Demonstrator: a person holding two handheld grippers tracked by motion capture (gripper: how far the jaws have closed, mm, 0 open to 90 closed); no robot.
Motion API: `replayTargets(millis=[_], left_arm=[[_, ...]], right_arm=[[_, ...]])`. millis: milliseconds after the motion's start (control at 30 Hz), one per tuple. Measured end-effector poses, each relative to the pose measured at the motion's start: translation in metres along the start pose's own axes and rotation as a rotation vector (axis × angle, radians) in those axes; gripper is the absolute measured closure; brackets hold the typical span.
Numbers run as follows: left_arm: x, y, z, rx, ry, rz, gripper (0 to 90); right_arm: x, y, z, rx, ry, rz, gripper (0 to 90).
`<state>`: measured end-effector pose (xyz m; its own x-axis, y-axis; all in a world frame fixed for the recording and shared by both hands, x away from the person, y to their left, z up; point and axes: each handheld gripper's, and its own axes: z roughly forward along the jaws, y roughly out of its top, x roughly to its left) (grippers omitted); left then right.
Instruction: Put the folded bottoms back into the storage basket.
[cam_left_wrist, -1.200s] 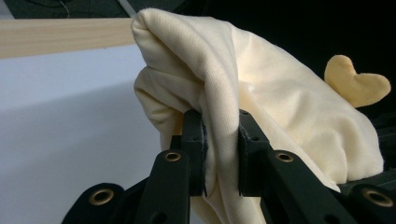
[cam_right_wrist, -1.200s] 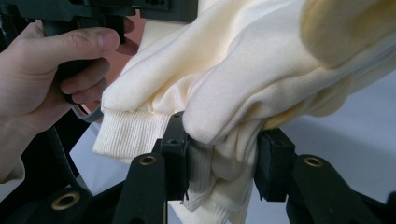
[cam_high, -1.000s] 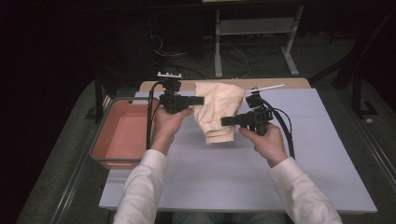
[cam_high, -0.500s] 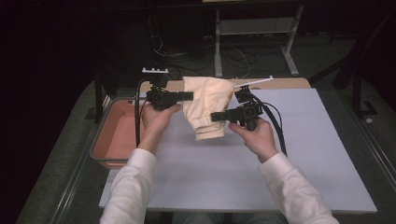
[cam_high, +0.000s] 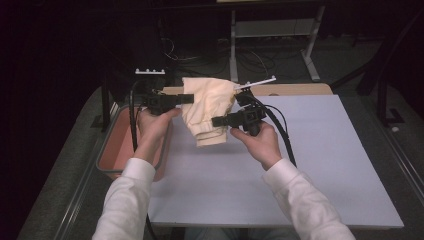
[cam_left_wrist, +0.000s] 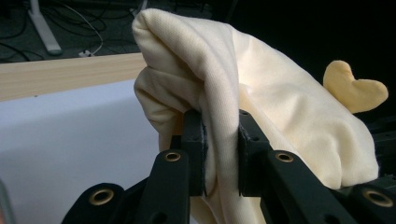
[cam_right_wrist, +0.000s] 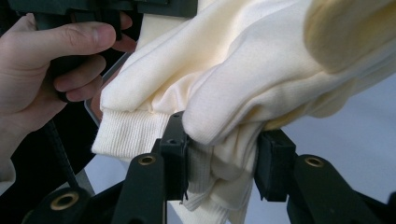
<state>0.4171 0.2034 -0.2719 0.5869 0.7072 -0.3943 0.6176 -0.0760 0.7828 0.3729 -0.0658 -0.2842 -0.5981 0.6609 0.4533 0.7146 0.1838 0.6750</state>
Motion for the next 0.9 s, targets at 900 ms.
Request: replayTargets(millis=[900], left_arm=[[0.035, 0.002, -0.067, -0.065, 0.078, -0.017, 76.5]], right_arm=[[0.051, 0.032, 0.045, 0.014, 0.03, -0.08, 59.9]])
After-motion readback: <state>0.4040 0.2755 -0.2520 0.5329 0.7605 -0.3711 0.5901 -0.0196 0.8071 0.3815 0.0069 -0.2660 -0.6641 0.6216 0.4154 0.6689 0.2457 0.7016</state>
